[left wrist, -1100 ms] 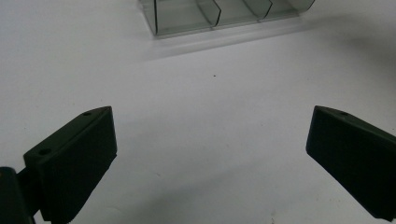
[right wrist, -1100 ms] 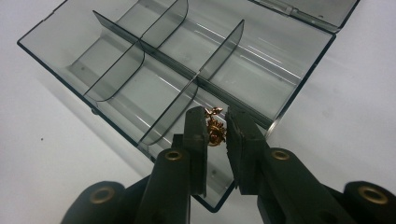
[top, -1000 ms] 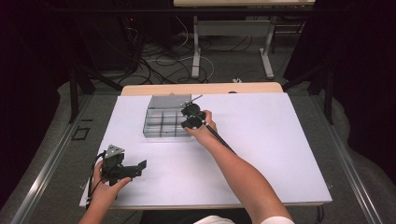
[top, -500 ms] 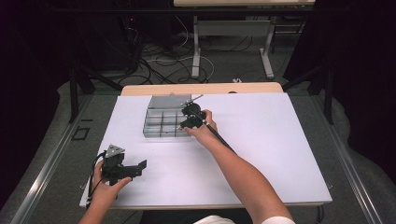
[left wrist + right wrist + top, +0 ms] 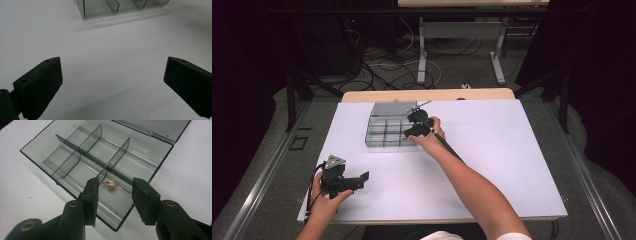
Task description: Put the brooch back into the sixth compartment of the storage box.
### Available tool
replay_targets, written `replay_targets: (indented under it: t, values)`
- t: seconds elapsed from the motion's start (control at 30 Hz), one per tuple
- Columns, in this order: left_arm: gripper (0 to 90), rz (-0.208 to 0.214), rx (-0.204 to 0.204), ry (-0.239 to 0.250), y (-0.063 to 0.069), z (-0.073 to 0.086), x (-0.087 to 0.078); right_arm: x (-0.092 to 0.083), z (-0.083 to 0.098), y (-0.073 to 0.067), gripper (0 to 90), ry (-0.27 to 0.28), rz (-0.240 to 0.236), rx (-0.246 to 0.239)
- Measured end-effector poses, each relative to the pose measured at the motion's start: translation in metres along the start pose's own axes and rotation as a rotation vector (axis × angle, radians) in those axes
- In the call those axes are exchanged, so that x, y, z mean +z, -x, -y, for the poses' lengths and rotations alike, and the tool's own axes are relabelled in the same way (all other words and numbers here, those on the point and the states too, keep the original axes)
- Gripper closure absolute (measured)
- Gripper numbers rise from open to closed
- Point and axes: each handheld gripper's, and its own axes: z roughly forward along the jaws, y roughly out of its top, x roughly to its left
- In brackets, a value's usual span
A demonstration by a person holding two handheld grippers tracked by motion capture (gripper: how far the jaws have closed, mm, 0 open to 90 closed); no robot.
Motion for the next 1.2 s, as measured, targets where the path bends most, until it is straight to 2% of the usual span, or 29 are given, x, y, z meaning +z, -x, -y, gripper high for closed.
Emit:
replay_targets:
  t: [0.03, 0.1, 0.13, 0.3, 0.33, 0.37, 0.4, 0.47, 0.5, 0.53, 0.6, 0.67, 0.7, 0.73, 0.77, 0.8, 0.83, 0.87, 0.9, 0.93, 0.97, 1.0, 1.07, 1.1, 1.13, 1.2]
  values:
    - [2.0, 0.006, 0.005, -0.010, 0.000, 0.000, -0.001, -0.001, 0.000, -0.001, 54.4, -0.013, 0.008, -0.003]
    - [2.0, 0.004, 0.005, -0.008, 0.000, 0.000, -0.001, 0.000, 0.001, -0.001, 51.3, 0.006, 0.002, -0.020]
    - [2.0, 0.003, -0.001, -0.003, 0.000, 0.000, -0.001, -0.001, 0.001, -0.003, 49.7, -0.005, 0.003, -0.013]
    - [2.1, -0.002, 0.000, -0.002, -0.001, 0.001, -0.001, -0.005, 0.000, -0.006, 44.5, 0.015, 0.000, -0.043]
    - [2.1, -0.002, 0.001, -0.001, -0.001, 0.001, -0.001, -0.007, 0.000, -0.007, 43.3, 0.006, 0.002, -0.046]
    - [2.2, -0.002, 0.001, -0.002, -0.001, 0.001, -0.001, -0.012, -0.002, -0.008, 41.7, -0.050, 0.000, -0.041]
    - [2.2, 0.000, -0.002, -0.003, 0.000, 0.001, -0.001, -0.009, 0.001, -0.009, 41.4, 0.014, -0.011, -0.042]
    - [2.2, 0.006, -0.001, -0.017, -0.001, 0.000, -0.001, -0.011, 0.001, -0.011, 36.7, 0.017, -0.022, -0.052]
    - [2.2, 0.002, -0.003, -0.010, 0.000, 0.000, 0.000, -0.012, 0.001, -0.012, 36.5, 0.012, -0.025, -0.058]
    - [2.2, 0.002, 0.003, -0.014, 0.000, 0.000, 0.000, -0.017, 0.000, -0.013, 35.3, -0.045, -0.013, -0.073]
    - [2.2, -0.001, 0.004, -0.004, 0.001, 0.001, 0.001, -0.019, 0.001, -0.016, 26.0, -0.018, -0.013, -0.077]
    - [2.2, -0.001, 0.005, -0.005, 0.001, 0.001, 0.000, -0.020, 0.003, -0.017, 23.0, 0.026, -0.022, -0.079]
    - [2.2, 0.003, 0.006, -0.016, 0.000, 0.000, -0.001, -0.022, 0.003, -0.018, 21.4, 0.024, -0.031, -0.073]
    - [2.2, 0.003, 0.003, -0.015, 0.000, 0.000, -0.001, -0.026, 0.003, -0.018, 19.4, -0.010, -0.034, -0.076]
    - [2.2, 0.003, 0.006, -0.018, 0.000, 0.000, -0.001, -0.025, 0.004, -0.018, 17.8, 0.030, -0.037, -0.081]
    - [2.2, 0.003, -0.002, -0.009, 0.000, 0.000, 0.000, -0.026, 0.005, -0.018, 17.4, 0.037, -0.024, -0.080]
    - [2.2, 0.003, -0.001, -0.009, 0.000, 0.000, 0.000, -0.029, 0.005, -0.019, 16.8, 0.004, -0.007, -0.086]
    - [2.2, 0.003, 0.000, -0.009, 0.000, 0.000, 0.000, -0.028, 0.006, -0.018, 16.0, 0.047, -0.009, -0.091]
    - [2.2, 0.003, 0.000, -0.008, 0.000, 0.000, 0.000, -0.030, 0.007, -0.018, 15.9, 0.033, 0.008, -0.094]
    - [2.2, 0.003, 0.000, -0.008, 0.000, 0.000, -0.001, -0.032, 0.008, -0.018, 15.7, 0.043, 0.012, -0.093]
    - [2.2, 0.004, 0.000, -0.008, 0.000, 0.000, -0.001, -0.035, 0.008, -0.017, 15.4, 0.019, 0.024, -0.098]
    - [2.2, 0.003, -0.001, -0.008, 0.000, 0.001, -0.001, -0.035, 0.010, -0.016, 15.0, 0.045, 0.016, -0.088]
    - [2.2, 0.004, 0.007, -0.020, 0.000, 0.000, -0.001, -0.038, 0.012, -0.013, 14.2, 0.040, 0.030, -0.083]
    - [2.2, 0.004, 0.006, -0.019, 0.000, 0.000, -0.001, -0.039, 0.014, -0.012, 13.2, 0.056, 0.025, -0.075]
    - [2.2, 0.004, 0.005, -0.018, 0.000, 0.000, -0.001, -0.042, 0.014, -0.010, 11.6, 0.029, 0.036, -0.087]
    - [2.2, 0.002, 0.005, -0.014, 0.000, 0.001, -0.001, -0.044, 0.017, -0.008, 9.1, 0.041, 0.037, -0.084]
